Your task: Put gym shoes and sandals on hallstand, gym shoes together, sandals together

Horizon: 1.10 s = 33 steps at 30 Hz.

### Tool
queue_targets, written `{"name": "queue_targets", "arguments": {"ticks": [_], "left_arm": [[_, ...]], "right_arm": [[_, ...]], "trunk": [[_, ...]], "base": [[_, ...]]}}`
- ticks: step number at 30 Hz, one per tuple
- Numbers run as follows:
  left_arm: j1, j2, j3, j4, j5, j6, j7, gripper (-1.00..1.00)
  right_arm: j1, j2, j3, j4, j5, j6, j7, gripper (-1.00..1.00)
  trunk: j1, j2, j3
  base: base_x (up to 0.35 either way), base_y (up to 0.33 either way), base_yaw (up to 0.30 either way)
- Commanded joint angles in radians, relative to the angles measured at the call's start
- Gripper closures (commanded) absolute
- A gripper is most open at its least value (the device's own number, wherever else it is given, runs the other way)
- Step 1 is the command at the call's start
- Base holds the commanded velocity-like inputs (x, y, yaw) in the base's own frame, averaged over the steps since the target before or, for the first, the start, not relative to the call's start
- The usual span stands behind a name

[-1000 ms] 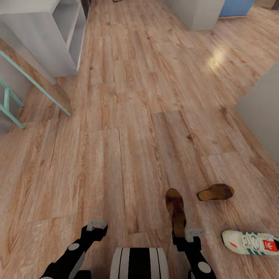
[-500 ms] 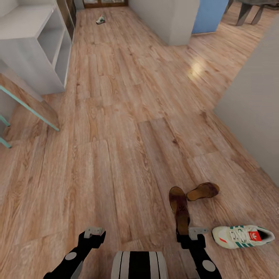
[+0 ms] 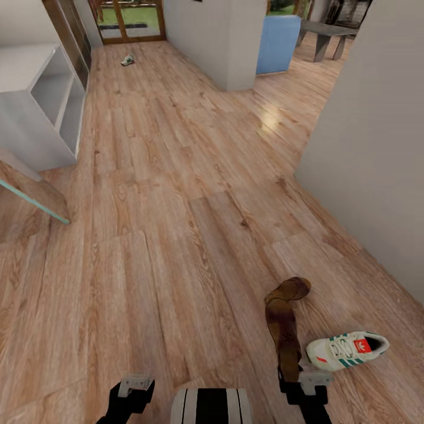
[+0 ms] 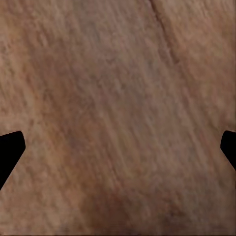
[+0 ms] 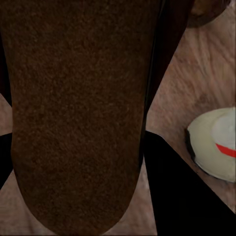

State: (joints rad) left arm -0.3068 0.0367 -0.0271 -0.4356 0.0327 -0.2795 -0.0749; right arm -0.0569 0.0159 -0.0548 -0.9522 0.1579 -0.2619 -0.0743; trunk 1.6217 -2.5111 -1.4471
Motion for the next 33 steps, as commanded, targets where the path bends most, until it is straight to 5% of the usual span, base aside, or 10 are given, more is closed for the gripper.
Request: {"name": "queue_targets", "arguments": {"ticks": [1, 3, 7, 33], "left_arm": [[0.006, 0.001, 0.003, 0.0, 0.003, -0.005, -0.002, -1.0], [0.04, 0.002, 0.037, 0.0, 0.002, -0.028, -0.002, -1.0], [0.052, 0.01, 0.045, 0.001, 0.001, -0.05, -0.002, -1.0], [0.052, 0.008, 0.044, 0.003, 0.001, -0.05, -0.002, -1.0]], "right_arm": [[0.008, -0.002, -0.005, 0.001, 0.009, -0.013, -0.003, 1.0], [0.051, -0.012, -0.03, 0.026, 0.007, -0.09, -0.002, 1.0], [0.072, -0.011, -0.034, 0.155, 0.005, -0.191, -0.002, 1.0], [0.072, -0.005, -0.034, 0.188, 0.005, -0.203, -0.005, 1.0]], "trunk": [[-0.001, 0.0, 0.005], [-0.001, 0.001, 0.015], [-0.003, 0.002, 0.035], [-0.015, 0.008, 0.159]], "base": [[0.0, 0.0, -0.246], [0.0, 0.0, -0.246], [0.0, 0.0, -0.246], [0.0, 0.0, -0.26]]}}
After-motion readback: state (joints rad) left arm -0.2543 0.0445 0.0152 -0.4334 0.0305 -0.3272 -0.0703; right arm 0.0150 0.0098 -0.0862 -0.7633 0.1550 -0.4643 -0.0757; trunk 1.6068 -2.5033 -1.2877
